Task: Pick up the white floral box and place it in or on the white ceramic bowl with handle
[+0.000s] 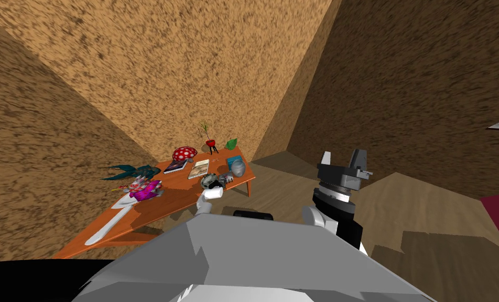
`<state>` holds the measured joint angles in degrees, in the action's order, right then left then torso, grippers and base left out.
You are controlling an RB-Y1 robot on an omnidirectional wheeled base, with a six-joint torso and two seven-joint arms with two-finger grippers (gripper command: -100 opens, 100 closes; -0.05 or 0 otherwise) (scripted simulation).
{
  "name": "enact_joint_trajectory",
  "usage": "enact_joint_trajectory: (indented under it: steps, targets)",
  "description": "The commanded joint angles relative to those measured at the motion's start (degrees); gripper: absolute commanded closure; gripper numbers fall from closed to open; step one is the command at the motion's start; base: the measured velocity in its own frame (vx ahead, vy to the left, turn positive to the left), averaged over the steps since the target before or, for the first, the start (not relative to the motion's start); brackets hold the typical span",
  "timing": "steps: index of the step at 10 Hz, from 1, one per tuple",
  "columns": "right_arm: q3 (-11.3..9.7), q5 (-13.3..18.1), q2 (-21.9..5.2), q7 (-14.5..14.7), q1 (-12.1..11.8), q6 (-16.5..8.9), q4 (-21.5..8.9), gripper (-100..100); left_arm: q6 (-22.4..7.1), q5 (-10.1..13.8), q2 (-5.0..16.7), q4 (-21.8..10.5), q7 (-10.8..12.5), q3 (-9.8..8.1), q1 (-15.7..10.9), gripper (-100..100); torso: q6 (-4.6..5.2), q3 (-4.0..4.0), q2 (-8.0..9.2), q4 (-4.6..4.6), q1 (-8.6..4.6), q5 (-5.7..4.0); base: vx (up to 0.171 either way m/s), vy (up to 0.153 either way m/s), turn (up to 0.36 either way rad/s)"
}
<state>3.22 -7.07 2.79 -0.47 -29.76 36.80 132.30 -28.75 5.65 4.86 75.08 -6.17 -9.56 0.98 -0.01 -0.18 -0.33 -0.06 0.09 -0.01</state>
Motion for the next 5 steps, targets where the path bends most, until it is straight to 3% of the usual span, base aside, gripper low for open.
enact_joint_trajectory:
  steps: [1, 3, 4, 5]
  targets:
    - [0.00, 0.00, 0.00, 0.00, 0.00, 0.00, 0.00, 0, -1.29, 0.04, -0.35, -2.24, 0.48, -0.20, -0.56, -100, 0.00, 0.00, 0.00, 0.00, 0.00, 0.00, 0.089, 0.015, 0.000]
    - [0.00, 0.00, 0.00, 0.00, 0.00, 0.00, 0.00, 0, -0.90, -0.26, -0.81, -2.81, 0.50, -0.17, -0.30, -100, 0.00, -0.04, -0.06, -0.02, 0.03, 0.01, 0.069, 0.023, -0.001]
    - [0.00, 0.00, 0.00, 0.00, 0.00, 0.00, 0.00, 0, -0.93, -0.21, -0.80, -3.01, 0.53, -0.18, -0.33, 0, 0.00, 0.04, 0.08, 0.01, 0.00, 0.00, 0.008, 0.003, 0.000]
    - [0.00, 0.00, 0.00, 0.00, 0.01, 0.00, 0.00, 0, 0.40, -0.47, -0.74, -4.64, 0.93, -0.51, -0.73, -100, 0.00, 0.11, 0.21, 0.04, -0.05, -0.01, 0.017, 0.007, -0.065]
